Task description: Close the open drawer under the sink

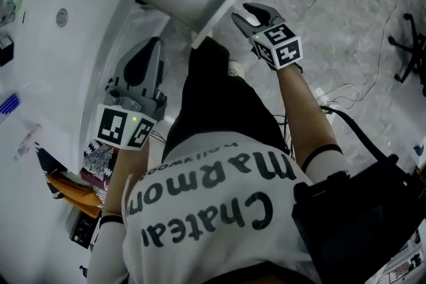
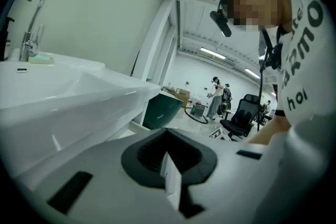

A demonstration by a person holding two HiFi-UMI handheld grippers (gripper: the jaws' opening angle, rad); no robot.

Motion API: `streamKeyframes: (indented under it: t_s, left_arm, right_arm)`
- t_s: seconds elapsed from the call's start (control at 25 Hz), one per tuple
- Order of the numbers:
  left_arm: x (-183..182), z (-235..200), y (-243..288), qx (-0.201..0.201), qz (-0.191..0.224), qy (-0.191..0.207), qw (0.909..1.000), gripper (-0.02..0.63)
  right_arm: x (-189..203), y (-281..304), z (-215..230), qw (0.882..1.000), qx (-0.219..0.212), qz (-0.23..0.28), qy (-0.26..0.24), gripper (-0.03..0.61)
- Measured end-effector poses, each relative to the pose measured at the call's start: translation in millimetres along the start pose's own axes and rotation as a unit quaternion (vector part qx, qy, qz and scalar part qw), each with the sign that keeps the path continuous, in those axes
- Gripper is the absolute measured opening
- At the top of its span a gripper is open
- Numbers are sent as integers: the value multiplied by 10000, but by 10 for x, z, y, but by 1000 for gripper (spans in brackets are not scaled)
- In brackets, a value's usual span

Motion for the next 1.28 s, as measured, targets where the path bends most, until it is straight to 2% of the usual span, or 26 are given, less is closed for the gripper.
streamKeyframes:
  t_s: [0.4, 0.44, 0.6, 0.68, 1.28]
  left_arm:
    - [212, -118, 216, 217, -386, 180, 9989, 8]
    - [231, -129, 220, 210, -418, 162, 9988, 8]
    - [262, -175, 228, 210, -489, 83, 9985, 8]
    - [254, -198, 240, 213, -497, 68, 9985, 8]
    - [278, -257, 277, 203, -573, 22, 9981, 8]
  right_arm:
    - [183, 448, 19, 9976, -52, -518, -463, 169]
    - [185, 465, 7, 9971, -76, -554, -517, 161]
    - [197, 472, -55, 9959, -108, -540, -723, 65]
    - [196, 478, -58, 9955, -67, -531, -780, 48]
    - [121, 609, -41, 9966, -150, -382, -708, 69]
Point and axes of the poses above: the fingertips, and each gripper's own axes: y forward along the fingers, z to its right, x out of its underside, the point moved 8 cm from there along -y, backward along the fingers, and after that the axes turned 15 degrees about -y, right-handed, at the moved point
